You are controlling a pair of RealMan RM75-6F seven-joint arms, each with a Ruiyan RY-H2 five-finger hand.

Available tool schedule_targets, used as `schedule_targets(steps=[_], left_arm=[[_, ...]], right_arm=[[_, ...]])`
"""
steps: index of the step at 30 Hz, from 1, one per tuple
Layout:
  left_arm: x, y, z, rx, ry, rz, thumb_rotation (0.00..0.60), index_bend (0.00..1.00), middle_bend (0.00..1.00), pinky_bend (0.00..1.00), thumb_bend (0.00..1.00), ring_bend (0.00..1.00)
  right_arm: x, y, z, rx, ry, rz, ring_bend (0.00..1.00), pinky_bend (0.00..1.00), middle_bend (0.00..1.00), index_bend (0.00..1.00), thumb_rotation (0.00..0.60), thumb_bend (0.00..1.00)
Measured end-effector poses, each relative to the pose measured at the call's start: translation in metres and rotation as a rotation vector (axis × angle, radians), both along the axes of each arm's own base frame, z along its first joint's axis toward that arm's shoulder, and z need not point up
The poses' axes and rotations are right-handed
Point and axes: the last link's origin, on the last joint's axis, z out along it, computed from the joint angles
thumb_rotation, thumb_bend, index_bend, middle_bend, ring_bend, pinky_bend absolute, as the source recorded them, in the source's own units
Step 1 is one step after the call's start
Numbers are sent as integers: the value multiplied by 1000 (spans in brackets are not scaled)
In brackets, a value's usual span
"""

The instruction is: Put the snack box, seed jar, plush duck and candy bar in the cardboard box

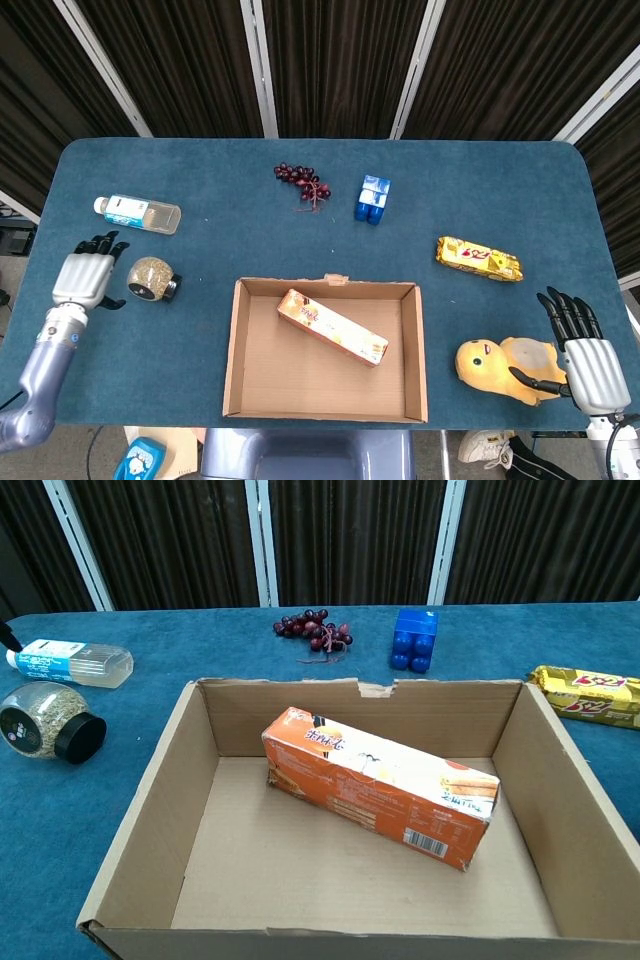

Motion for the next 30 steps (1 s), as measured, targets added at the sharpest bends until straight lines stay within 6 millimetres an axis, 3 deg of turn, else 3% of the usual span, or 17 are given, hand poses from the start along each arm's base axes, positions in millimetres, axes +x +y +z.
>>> schedule_targets(steps=[10,13,15,19,20,23,30], left_arm=[[4,14,-31,-32,26,28,600,160,10,136,49,46],[2,17,-40,-41,28,47,600,208,63,181,66,96],[1,17,-46,-48,29,56,600,307,162,267,143,187],[3,17,-54,-52,26,55,600,580,440,451,447,418],[3,17,-55,-46,26,49,600,610,468,468,478,443],[7,16,-52,-15,14,21,600,662,513,492,531,482],[25,13,-32,60,-66,-58,600,671,520,494,556,488]], right_arm=[[0,0,1,2,-4,-1,0,0,0,0,600,38],[0,0,0,5,-5,-3,0,0,0,0,600,39],[0,0,1,4,-6,-4,0,0,0,0,600,39],[0,0,1,0,-9,-6,0,0,0,0,600,39],[-1,0,2,-1,-10,-7,0,0,0,0,600,38],[-1,0,2,-1,-14,-11,0,0,0,0,600,38],[-1,0,2,1,-16,-11,0,0,0,0,600,39]])
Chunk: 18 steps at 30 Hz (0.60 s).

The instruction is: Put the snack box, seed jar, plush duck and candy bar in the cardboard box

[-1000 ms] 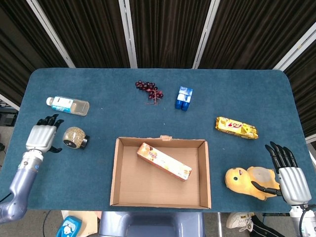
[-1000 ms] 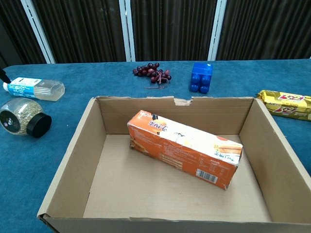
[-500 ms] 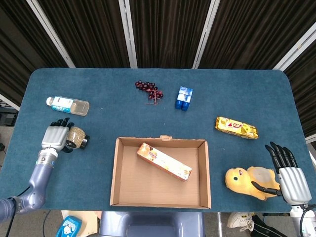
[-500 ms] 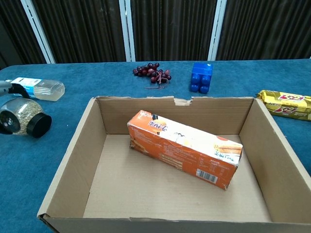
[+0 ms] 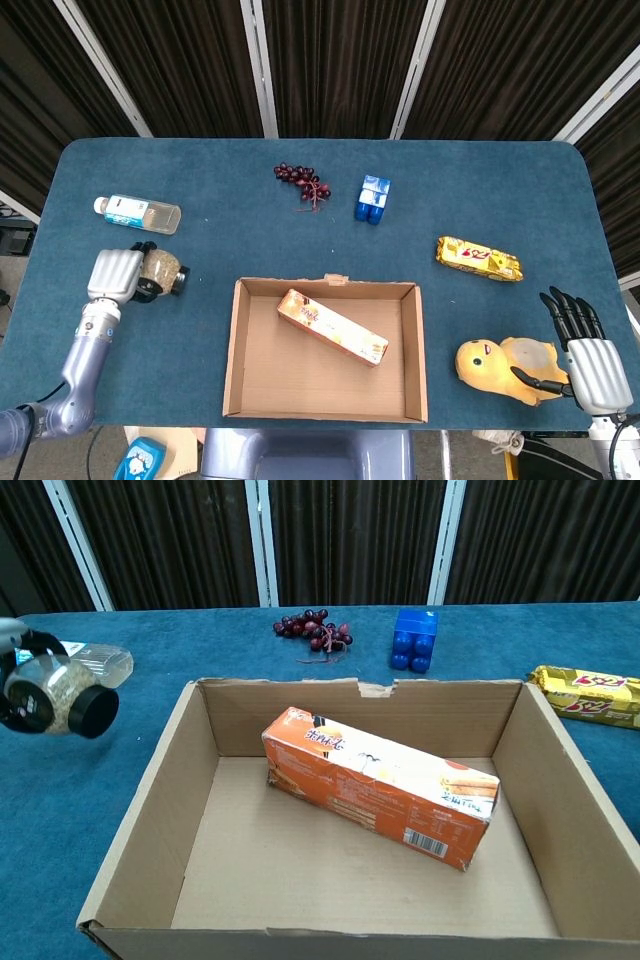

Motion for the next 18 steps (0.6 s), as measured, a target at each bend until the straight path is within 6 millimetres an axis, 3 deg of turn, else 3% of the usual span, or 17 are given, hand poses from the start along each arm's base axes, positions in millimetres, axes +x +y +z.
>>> schedule_targets(steps=[6,10,18], left_arm=[[27,-4,26,41,-73,-63,600,672,521,494,558,488],[57,-12,40,49,-157,-131,600,671,520,491,557,488],[124,-45,39,-39,-327,-322,600,643,491,479,538,465]], right_arm=[[0,0,0,-3,0,1,0,0,0,0,600,38],[0,0,0,-2,1,1,0,0,0,0,600,39],[0,0,0,1,3,3,0,0,0,0,600,38]])
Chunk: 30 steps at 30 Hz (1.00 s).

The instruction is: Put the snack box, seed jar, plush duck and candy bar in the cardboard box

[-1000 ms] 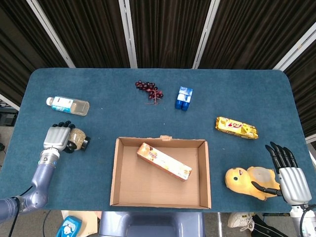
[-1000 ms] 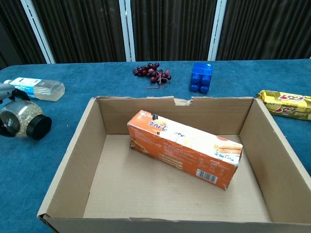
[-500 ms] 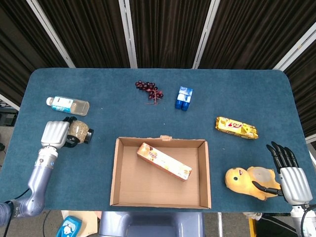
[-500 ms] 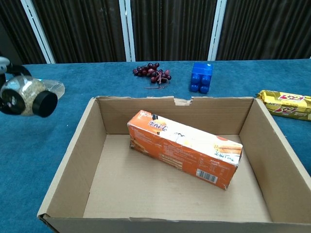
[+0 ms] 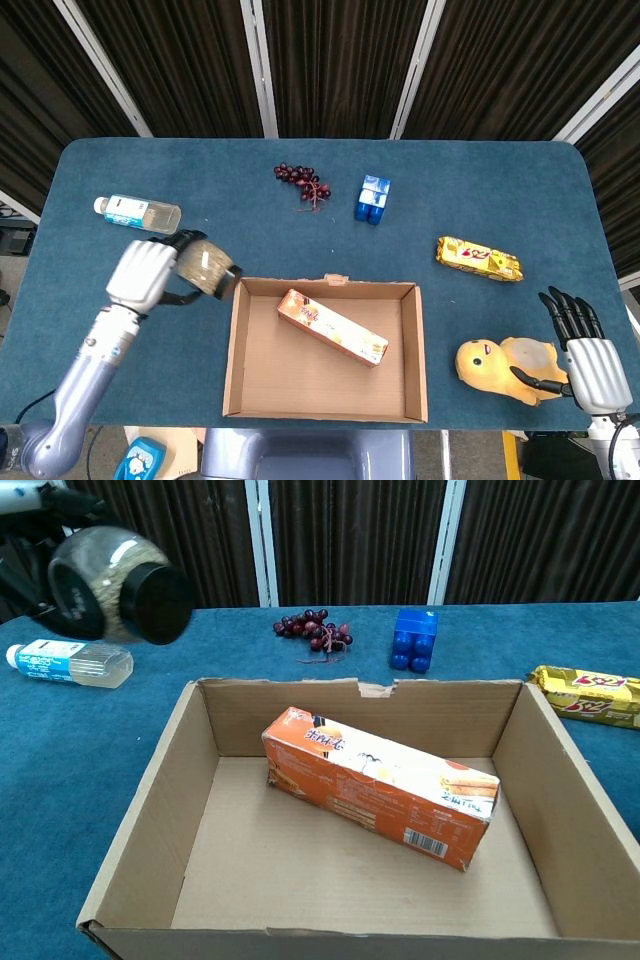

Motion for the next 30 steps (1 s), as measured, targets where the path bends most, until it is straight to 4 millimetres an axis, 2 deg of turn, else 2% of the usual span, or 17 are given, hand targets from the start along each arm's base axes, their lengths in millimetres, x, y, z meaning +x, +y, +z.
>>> schedule_targets(steps=[3,5,8,10,13,16,19,23,30], left_arm=[[23,-16,-12,-52,-33,-86,600,612,454,466,508,436],[33,-25,-24,-89,-46,-120,600,565,395,432,466,403],[44,-35,-44,-141,-50,-151,600,370,155,272,291,209],[48,-41,-57,-175,-32,-164,600,193,16,125,155,40],[47,-46,-69,-212,20,-158,600,63,0,19,72,0],[44,-48,-76,-239,65,-136,600,6,0,0,55,0],[43,-49,-73,-239,73,-117,600,0,0,0,55,0],[36,-49,-59,-198,64,-96,600,0,0,0,55,0],[6,-54,-23,-95,45,-55,600,0,0,0,56,0]], right_arm=[[0,0,0,0,-1,0,0,0,0,0,600,38],[0,0,1,-1,-3,1,0,0,0,0,600,38],[0,0,1,-1,-7,1,0,0,0,0,600,39],[-1,0,2,0,-10,0,0,0,0,0,600,39],[-1,0,3,-1,-13,-2,0,0,0,0,600,38],[-2,0,3,0,-14,-4,0,0,0,0,600,38],[-2,0,3,2,-10,-3,0,0,0,0,600,38],[-2,0,2,4,-2,-9,0,0,0,0,600,38],[-4,1,2,13,17,-38,0,0,0,0,600,27]])
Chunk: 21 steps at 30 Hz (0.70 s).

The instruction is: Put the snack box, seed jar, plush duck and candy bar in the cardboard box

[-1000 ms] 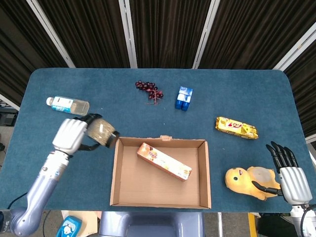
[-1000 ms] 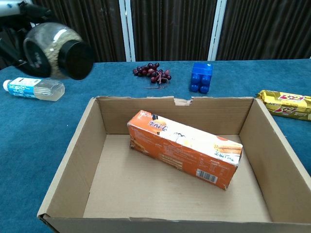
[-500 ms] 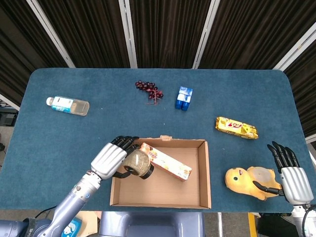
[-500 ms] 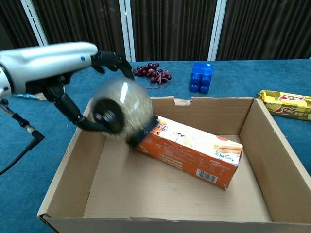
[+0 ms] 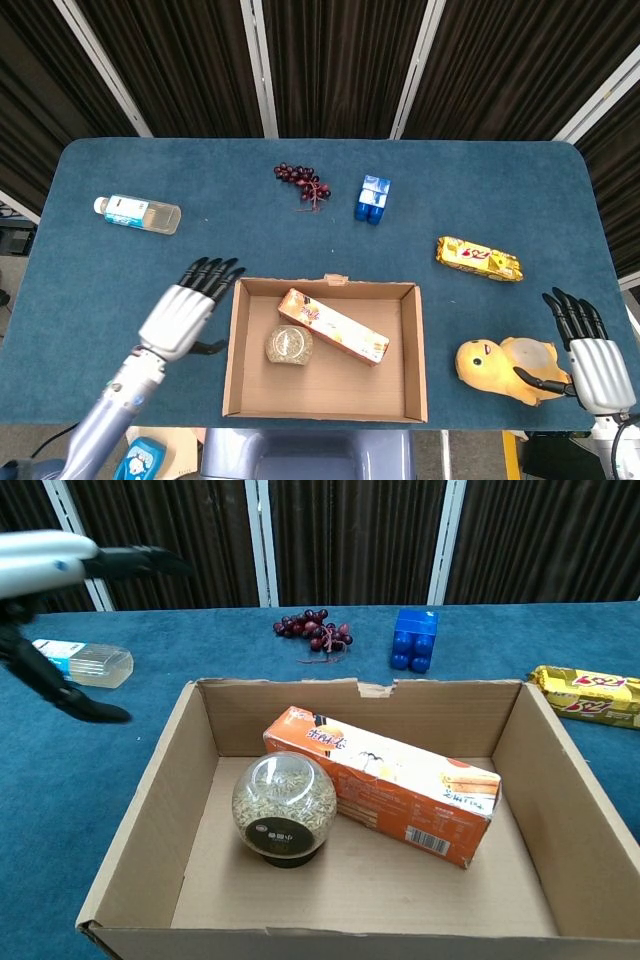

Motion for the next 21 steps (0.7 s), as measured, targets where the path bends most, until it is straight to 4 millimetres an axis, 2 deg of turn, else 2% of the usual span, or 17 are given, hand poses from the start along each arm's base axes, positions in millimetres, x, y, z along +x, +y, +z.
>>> schedule_targets(steps=[6,13,17,21], left_arm=[[-48,-13,34,110,0,40,600,0,0,0,55,0],[-120,-39,64,181,30,150,600,0,0,0,55,0],[-144,-53,74,203,11,187,600,0,0,0,55,0],[-155,-62,77,210,-8,195,600,0,0,0,55,0]], right_arm=[[4,3,0,49,60,-74,0,0,0,0,600,11],[24,10,0,113,92,-127,0,0,0,0,600,6],[35,18,-3,171,128,-147,0,0,0,0,600,0],[36,22,-10,223,192,-162,0,0,0,0,600,0]])
